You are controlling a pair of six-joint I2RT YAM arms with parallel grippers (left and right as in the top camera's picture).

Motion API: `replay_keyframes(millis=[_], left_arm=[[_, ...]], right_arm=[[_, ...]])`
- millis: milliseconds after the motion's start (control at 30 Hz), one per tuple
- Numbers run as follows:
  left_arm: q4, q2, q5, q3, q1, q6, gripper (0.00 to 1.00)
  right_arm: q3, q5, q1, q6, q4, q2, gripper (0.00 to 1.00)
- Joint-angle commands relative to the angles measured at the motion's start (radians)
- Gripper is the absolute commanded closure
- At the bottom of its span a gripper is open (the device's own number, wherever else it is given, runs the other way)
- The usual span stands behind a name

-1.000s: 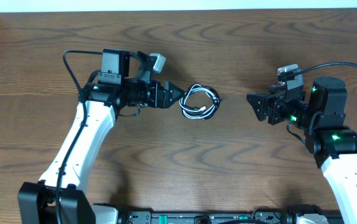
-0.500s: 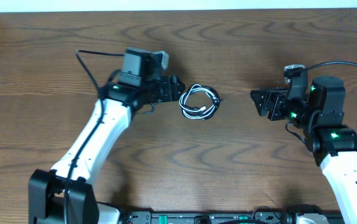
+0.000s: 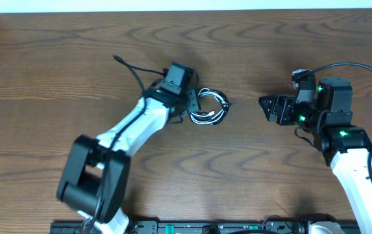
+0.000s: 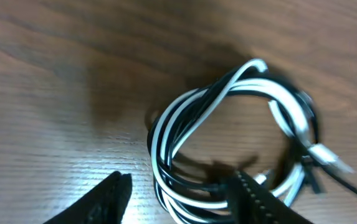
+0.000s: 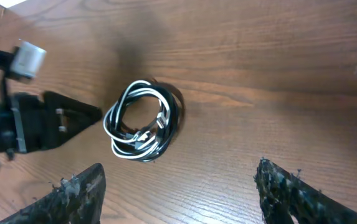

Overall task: Untangle cables
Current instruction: 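Grasp the black-and-white cable bundle with the left gripper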

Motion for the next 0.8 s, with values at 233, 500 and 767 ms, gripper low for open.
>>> replay_keyframes(millis=[233, 500, 767], left_arm=[[0.024, 0.095, -0.031, 0.000, -0.014, -0.041, 0.61], [0.031, 0.131, -0.050, -0.001, -0.014, -0.045, 0.64], [0.061, 0.146, -0.043, 0.002, -0.014, -0.045, 0.92]], right_arm=[[0.018, -0.021, 0.009, 0.007, -0.017, 0.010, 0.28], [0.018, -0.021, 0.009, 0.007, -0.017, 0.010, 0.27], [0.018, -0.021, 0.009, 0.007, -0.016, 0.010, 0.27]])
